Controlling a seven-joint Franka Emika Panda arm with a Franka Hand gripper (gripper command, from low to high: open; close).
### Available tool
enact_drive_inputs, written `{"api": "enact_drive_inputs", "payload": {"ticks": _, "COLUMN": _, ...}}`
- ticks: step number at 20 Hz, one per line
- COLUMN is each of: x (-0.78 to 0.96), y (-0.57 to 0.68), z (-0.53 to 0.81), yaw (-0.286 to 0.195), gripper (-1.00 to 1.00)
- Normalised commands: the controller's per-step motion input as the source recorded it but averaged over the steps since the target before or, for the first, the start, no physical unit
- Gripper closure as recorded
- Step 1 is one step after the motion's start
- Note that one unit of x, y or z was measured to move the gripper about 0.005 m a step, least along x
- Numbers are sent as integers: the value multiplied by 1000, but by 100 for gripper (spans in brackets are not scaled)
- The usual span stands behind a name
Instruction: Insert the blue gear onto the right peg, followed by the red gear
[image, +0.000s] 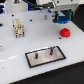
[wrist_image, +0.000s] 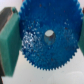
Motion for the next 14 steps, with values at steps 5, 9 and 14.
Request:
{"api": "enact_drive_inputs", "payload": {"ticks": 5, "x": 777, "y": -272, "z": 405, "yaw": 0, "gripper": 100}}
{"api": "enact_drive_inputs", "payload": {"ticks": 9, "x": 806, "y": -268, "z": 363, "yaw": 0, "gripper": 100}}
{"api": "enact_drive_inputs", "payload": {"ticks": 14, "x": 813, "y": -269, "z": 286, "yaw": 0, "gripper": 100}}
